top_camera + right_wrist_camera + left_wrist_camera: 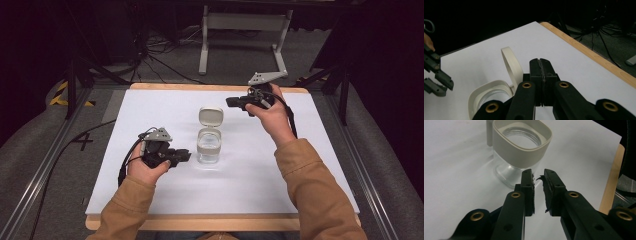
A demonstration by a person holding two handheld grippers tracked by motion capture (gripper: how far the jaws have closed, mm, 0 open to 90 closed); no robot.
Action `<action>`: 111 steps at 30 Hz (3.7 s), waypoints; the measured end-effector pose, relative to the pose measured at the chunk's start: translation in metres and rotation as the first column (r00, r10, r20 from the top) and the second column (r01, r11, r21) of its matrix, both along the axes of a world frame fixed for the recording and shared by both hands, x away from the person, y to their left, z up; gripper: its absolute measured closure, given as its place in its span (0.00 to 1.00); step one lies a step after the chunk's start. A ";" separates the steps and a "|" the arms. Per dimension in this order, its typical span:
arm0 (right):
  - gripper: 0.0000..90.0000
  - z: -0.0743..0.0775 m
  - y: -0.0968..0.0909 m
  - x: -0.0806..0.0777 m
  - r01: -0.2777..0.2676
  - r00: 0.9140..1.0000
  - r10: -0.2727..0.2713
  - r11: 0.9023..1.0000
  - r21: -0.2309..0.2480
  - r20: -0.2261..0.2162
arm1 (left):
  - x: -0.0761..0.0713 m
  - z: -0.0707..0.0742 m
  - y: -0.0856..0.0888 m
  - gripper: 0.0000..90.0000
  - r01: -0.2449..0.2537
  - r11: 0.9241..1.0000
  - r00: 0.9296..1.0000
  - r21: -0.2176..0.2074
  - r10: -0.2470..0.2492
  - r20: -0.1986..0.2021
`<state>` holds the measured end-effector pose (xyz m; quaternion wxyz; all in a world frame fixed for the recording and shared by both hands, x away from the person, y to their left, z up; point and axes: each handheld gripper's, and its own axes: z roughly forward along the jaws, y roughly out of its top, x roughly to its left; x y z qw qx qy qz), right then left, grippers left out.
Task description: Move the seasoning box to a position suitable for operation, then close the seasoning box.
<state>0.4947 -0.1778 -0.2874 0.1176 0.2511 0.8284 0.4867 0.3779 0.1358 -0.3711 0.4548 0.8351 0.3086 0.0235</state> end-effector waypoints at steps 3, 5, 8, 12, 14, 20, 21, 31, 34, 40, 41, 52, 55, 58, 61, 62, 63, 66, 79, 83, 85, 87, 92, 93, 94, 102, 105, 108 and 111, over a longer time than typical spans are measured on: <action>1.00 0.002 0.005 0.002 0.005 1.000 -0.005 1.000 -0.003 -0.001 | 0.001 -0.001 -0.005 0.87 0.012 1.000 1.000 -0.002 -0.012 -0.003; 1.00 0.003 0.007 0.003 0.005 1.000 -0.005 1.000 -0.005 0.000 | 0.001 -0.001 -0.007 0.87 0.024 1.000 1.000 0.004 -0.024 -0.006; 1.00 0.003 0.008 0.006 0.009 1.000 -0.009 1.000 -0.004 -0.003 | 0.003 -0.002 -0.010 0.87 0.034 0.999 0.999 0.002 -0.034 -0.006; 1.00 0.003 0.009 0.008 0.012 1.000 -0.012 1.000 -0.001 -0.009 | 0.002 -0.003 -0.011 0.87 0.031 0.999 0.999 0.007 -0.031 -0.013; 1.00 0.002 0.010 0.009 0.010 1.000 -0.010 1.000 0.002 -0.015 | 0.001 -0.004 -0.009 0.86 0.026 1.000 1.000 0.004 -0.026 -0.011; 1.00 -0.002 0.016 0.012 -0.005 1.000 0.004 1.000 -0.004 -0.026 | -0.002 -0.003 -0.003 0.86 0.002 1.000 1.000 0.001 -0.002 -0.009; 1.00 -0.003 0.016 0.012 -0.008 1.000 0.008 1.000 -0.002 -0.026 | -0.002 -0.003 -0.003 0.86 0.001 1.000 1.000 0.006 -0.001 -0.008; 1.00 -0.002 0.025 0.002 -0.070 0.997 0.070 0.998 -0.007 -0.030 | -0.003 -0.003 0.001 0.85 -0.011 1.000 1.000 0.006 0.011 -0.002; 1.00 -0.001 0.028 -0.004 -0.091 0.996 0.090 0.996 -0.019 -0.022 | -0.002 -0.002 0.001 0.85 -0.012 1.000 1.000 0.003 0.012 -0.001; 1.00 -0.003 0.032 -0.016 -0.129 0.992 0.128 0.991 -0.038 -0.015 | -0.001 -0.002 0.002 0.85 -0.015 1.000 1.000 0.004 0.015 0.001; 1.00 -0.004 0.032 -0.019 -0.135 0.991 0.135 0.990 -0.041 -0.014 | -0.001 -0.001 0.003 0.85 -0.016 1.000 1.000 0.009 0.016 0.004; 1.00 -0.012 0.026 -0.033 -0.156 0.988 0.155 0.987 -0.044 -0.017 | -0.001 0.001 0.007 0.84 -0.037 0.999 0.999 -0.003 0.037 0.014; 0.98 -0.008 0.016 -0.039 -0.146 0.989 0.146 0.989 -0.028 -0.004 | -0.002 0.005 0.014 0.84 -0.060 0.998 0.998 -0.012 0.060 0.021; 0.90 -0.002 -0.002 -0.046 -0.112 0.994 0.112 0.994 -0.010 0.014 | -0.001 0.008 0.022 0.83 -0.083 0.996 0.996 -0.017 0.083 0.032; 0.86 0.001 -0.014 -0.050 -0.090 0.996 0.090 0.996 -0.009 0.029 | 0.000 0.011 0.031 0.82 -0.106 0.994 0.993 -0.017 0.107 0.046; 0.83 0.002 -0.027 -0.054 -0.058 0.997 0.058 0.998 -0.014 0.043 | -0.001 0.011 0.033 0.82 -0.115 0.993 0.992 -0.017 0.116 0.044; 0.81 0.003 -0.035 -0.055 -0.040 0.998 0.041 0.999 -0.015 0.048 | -0.001 0.012 0.036 0.81 -0.130 0.991 0.990 -0.013 0.130 0.051; 0.77 0.002 -0.061 -0.060 0.020 0.999 -0.020 1.000 -0.001 0.047 | 0.000 0.013 0.045 0.81 -0.153 0.988 0.987 -0.024 0.154 0.053; 0.72 -0.022 -0.140 -0.070 0.240 0.971 -0.240 0.970 -0.027 0.005 | 0.008 0.007 0.069 0.79 -0.241 0.970 0.970 -0.006 0.241 0.036; 0.70 -0.033 -0.161 -0.074 0.294 0.955 -0.294 0.956 -0.025 -0.028 | 0.010 0.003 0.077 0.78 -0.271 0.962 0.962 0.011 0.271 0.030; 0.69 -0.041 -0.171 -0.076 0.315 0.948 -0.317 0.948 -0.041 -0.029 | 0.011 0.001 0.080 0.78 -0.277 0.961 0.961 0.015 0.277 0.017; 0.68 -0.047 -0.177 -0.078 0.329 0.943 -0.330 0.944 -0.038 -0.036 | 0.012 -0.001 0.082 0.78 -0.289 0.957 0.957 0.017 0.289 0.012; 0.66 -0.067 -0.194 -0.083 0.374 0.926 -0.375 0.927 -0.024 -0.051 | 0.015 -0.007 0.085 0.76 -0.300 0.953 0.954 0.045 0.300 0.003; 0.66 -0.072 -0.198 -0.084 0.389 0.919 -0.389 0.921 -0.020 -0.058 | 0.016 -0.008 0.085 0.76 -0.303 0.952 0.953 0.049 0.304 -0.004; 0.66 -0.084 -0.205 -0.085 0.422 0.904 -0.422 0.907 -0.018 -0.076 | 0.018 -0.011 0.086 0.76 -0.308 0.949 0.951 0.069 0.309 -0.002; 0.64 -0.112 -0.216 -0.081 0.446 0.883 -0.459 0.886 -0.128 -0.100 | 0.025 -0.025 0.090 0.74 -0.328 0.940 0.943 0.089 0.331 -0.019; 0.63 -0.123 -0.217 -0.079 0.441 0.885 -0.457 0.884 -0.153 -0.092 | 0.029 -0.036 0.095 0.75 -0.342 0.935 0.937 0.098 0.347 -0.032; 0.63 -0.132 -0.220 -0.079 0.446 0.882 -0.462 0.882 -0.150 -0.095 | 0.032 -0.043 0.099 0.75 -0.352 0.931 0.932 0.100 0.358 -0.050; 0.63 -0.137 -0.220 -0.079 0.449 0.880 -0.465 0.881 -0.151 -0.096 | 0.033 -0.045 0.100 0.75 -0.354 0.929 0.931 0.108 0.361 -0.049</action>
